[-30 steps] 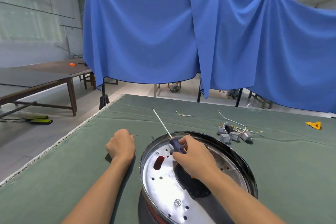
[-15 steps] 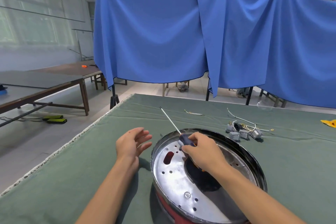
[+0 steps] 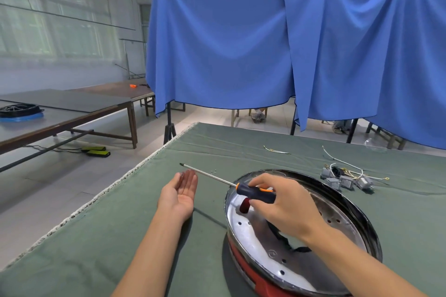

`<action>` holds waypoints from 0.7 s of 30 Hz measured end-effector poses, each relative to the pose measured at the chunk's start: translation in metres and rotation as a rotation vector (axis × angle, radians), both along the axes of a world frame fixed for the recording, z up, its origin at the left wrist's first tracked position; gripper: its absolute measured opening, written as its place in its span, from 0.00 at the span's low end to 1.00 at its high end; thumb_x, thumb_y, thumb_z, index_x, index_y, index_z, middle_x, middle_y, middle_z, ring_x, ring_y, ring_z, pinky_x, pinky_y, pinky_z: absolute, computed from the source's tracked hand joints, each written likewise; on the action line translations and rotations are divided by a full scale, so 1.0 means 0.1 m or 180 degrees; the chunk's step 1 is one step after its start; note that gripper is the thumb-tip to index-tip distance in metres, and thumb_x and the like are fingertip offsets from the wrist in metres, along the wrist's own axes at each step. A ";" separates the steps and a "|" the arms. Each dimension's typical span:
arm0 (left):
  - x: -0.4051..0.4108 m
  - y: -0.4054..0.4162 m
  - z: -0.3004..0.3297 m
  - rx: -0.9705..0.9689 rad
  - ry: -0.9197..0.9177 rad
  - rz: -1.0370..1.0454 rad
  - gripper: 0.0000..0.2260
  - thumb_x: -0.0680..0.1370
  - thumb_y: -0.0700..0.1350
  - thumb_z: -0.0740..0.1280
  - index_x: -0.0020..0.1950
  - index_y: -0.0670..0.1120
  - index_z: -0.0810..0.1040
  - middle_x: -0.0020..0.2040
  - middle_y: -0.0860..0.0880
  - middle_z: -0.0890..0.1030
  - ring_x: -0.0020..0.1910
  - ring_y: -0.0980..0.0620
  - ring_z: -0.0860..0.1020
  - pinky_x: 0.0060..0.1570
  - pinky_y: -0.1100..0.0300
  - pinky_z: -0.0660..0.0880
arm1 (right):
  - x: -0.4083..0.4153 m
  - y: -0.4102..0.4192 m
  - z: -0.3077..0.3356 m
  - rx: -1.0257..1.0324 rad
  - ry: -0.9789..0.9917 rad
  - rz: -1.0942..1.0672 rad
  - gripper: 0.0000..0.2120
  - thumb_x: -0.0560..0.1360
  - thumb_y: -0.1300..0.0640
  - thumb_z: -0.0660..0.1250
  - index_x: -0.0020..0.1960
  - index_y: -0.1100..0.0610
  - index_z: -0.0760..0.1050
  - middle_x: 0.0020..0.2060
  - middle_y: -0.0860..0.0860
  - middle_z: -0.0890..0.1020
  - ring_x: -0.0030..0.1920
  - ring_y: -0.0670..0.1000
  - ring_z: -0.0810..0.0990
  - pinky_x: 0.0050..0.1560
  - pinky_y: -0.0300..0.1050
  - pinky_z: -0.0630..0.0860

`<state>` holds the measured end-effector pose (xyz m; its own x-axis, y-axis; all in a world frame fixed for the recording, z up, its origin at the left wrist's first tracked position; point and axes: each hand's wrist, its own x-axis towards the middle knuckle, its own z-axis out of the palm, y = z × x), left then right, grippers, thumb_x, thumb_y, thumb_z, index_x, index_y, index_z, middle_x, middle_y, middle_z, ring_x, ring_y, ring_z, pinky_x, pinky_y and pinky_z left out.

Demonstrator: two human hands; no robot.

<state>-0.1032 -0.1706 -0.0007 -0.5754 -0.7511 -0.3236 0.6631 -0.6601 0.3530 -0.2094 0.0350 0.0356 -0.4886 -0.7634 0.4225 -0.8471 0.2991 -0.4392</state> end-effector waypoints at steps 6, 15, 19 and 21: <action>0.03 -0.08 -0.01 0.0005 -0.0031 0.0081 0.11 0.82 0.38 0.58 0.41 0.38 0.73 0.28 0.42 0.81 0.24 0.51 0.81 0.31 0.60 0.80 | 0.01 0.03 0.02 -0.0076 0.0023 0.0009 0.12 0.65 0.54 0.71 0.45 0.40 0.79 0.39 0.35 0.81 0.41 0.41 0.77 0.43 0.42 0.74; 0.07 -0.10 -0.01 0.0010 -0.0057 0.0123 0.10 0.82 0.39 0.59 0.42 0.39 0.73 0.26 0.44 0.81 0.24 0.51 0.81 0.27 0.60 0.79 | 0.05 0.03 0.04 -0.0144 0.0135 0.0082 0.18 0.62 0.50 0.67 0.48 0.32 0.72 0.40 0.32 0.80 0.42 0.40 0.78 0.43 0.43 0.76; 0.06 -0.12 -0.03 -0.0093 -0.0143 0.0081 0.09 0.82 0.39 0.59 0.43 0.39 0.73 0.26 0.45 0.81 0.25 0.52 0.81 0.27 0.60 0.79 | 0.05 0.02 0.04 -0.0188 0.0134 0.0122 0.17 0.63 0.51 0.68 0.48 0.34 0.74 0.40 0.33 0.81 0.42 0.41 0.79 0.43 0.45 0.76; 0.05 -0.13 -0.04 -0.0134 -0.0166 0.0077 0.09 0.81 0.39 0.60 0.43 0.39 0.74 0.27 0.45 0.81 0.25 0.52 0.81 0.27 0.60 0.79 | 0.05 0.02 0.04 -0.0216 0.0147 0.0145 0.16 0.62 0.51 0.67 0.48 0.36 0.75 0.40 0.34 0.82 0.42 0.42 0.79 0.43 0.46 0.76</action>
